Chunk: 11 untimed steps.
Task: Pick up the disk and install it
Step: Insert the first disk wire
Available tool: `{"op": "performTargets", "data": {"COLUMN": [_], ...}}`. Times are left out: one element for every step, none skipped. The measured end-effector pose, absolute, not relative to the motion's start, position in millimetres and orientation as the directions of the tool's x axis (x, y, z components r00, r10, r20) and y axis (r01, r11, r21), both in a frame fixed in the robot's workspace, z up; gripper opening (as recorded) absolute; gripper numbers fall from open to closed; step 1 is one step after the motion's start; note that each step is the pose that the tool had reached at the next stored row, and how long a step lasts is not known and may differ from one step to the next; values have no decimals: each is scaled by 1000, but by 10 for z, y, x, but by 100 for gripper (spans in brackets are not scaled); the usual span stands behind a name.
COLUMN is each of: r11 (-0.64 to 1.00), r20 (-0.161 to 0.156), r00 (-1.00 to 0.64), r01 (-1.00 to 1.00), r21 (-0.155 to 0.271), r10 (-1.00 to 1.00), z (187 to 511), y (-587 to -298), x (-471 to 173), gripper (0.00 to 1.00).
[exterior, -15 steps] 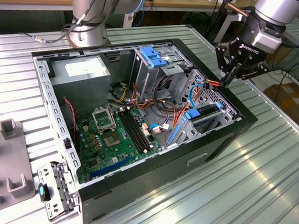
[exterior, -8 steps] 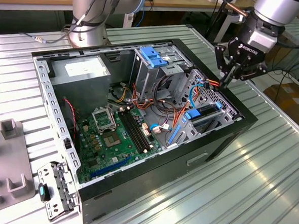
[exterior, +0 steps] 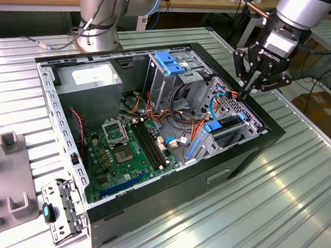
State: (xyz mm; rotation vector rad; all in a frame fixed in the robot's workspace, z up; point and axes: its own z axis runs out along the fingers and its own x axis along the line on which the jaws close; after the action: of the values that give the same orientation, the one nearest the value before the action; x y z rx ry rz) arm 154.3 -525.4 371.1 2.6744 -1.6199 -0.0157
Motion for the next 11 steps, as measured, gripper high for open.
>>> {"op": "performTargets", "data": {"r11": [-461, -460, -458, -456, -445, -432, -420, -408, -388, -372, -361], "r20": [-1, -1, -1, -1, -1, -1, 0, -1, -1, -1, -1], "r00": [461, 460, 459, 456, 445, 432, 420, 408, 388, 372, 361], "r01": [-887, -888, -889, -890, -895, -902, -907, -913, -922, -928, -933], "r21": [18, 18, 18, 18, 18, 18, 18, 18, 18, 18, 18], "r10": [-887, -888, -889, -890, -895, -902, -907, -913, -922, -928, -933], "z": [3713, 3712, 3713, 3712, 3710, 3707, 3705, 3703, 3699, 3697, 3695], "y": [-5254, -5254, -5254, -5254, -5255, -5254, -5254, -5254, -5254, -5254, -5254], "x": [1522, 1506, 1495, 1479, 1475, 1475, 1474, 1474, 1474, 1474, 1474], "gripper": [17, 17, 17, 17, 17, 17, 17, 17, 17, 17, 17]}}
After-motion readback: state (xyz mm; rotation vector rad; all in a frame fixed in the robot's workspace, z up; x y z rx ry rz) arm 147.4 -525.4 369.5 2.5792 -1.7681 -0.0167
